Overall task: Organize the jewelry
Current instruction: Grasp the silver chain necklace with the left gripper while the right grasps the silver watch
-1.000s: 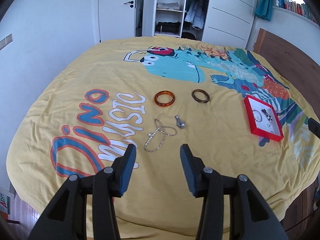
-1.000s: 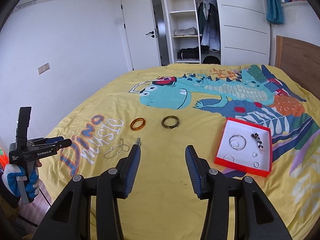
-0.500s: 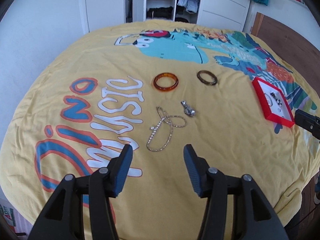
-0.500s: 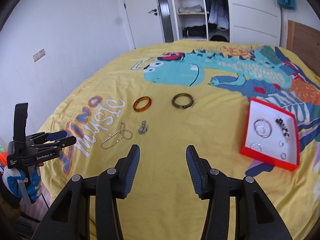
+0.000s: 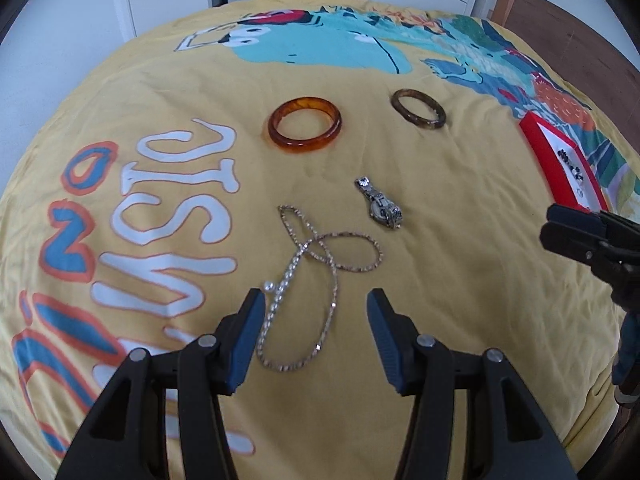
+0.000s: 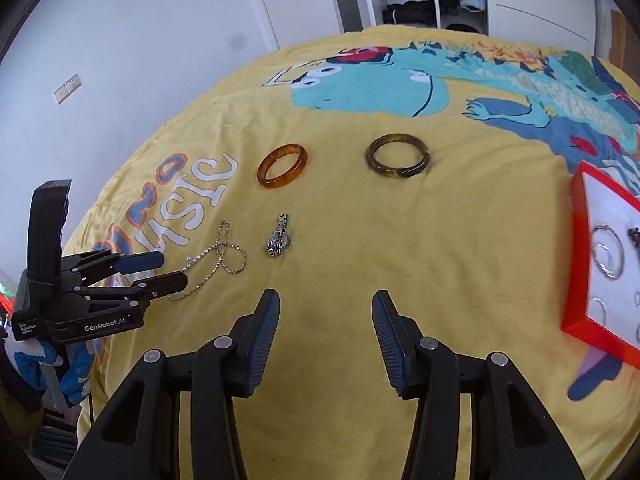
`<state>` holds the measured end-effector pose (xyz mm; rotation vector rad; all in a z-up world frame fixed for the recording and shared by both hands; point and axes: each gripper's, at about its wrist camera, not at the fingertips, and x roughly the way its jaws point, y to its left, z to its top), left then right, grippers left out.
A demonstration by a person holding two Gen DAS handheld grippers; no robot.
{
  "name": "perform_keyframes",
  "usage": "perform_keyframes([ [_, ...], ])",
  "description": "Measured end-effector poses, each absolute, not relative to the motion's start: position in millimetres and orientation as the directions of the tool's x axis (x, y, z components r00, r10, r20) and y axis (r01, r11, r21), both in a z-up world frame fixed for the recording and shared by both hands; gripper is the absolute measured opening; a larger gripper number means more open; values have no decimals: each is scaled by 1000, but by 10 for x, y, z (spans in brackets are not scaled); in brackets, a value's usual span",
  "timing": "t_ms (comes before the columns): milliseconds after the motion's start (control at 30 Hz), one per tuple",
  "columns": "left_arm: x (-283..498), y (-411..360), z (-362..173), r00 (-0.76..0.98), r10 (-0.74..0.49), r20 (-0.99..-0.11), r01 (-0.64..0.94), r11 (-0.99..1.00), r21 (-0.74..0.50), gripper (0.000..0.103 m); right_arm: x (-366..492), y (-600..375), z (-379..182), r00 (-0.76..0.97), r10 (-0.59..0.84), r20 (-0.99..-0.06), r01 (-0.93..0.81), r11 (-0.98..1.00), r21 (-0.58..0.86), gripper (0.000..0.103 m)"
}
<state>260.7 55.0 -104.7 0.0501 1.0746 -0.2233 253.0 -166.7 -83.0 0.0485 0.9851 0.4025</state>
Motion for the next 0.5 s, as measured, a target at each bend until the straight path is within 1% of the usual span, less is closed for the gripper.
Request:
perform_keyframes([
  [200,2767,539,-1359,400,-136,-906,220,974,-50,51,2786,-1484,-1027,458,376,-805,-328,914,240,48],
  [400,2772,685,-1440,420,-191,-887,187,975,-121,51,2976,-1239,-1198,427,393,-814,-356,901,249,48],
  [467,2764,734,-1451,431,-201,-879,170,975,-140,50,3027,-1137,-1262,418,396,-818,-363,898,249,48],
  [500,2757,749,-1458,441,-196,-876,160,977,-138,46,3054,-1098,-1288,415,397,-819,-366,897,249,48],
])
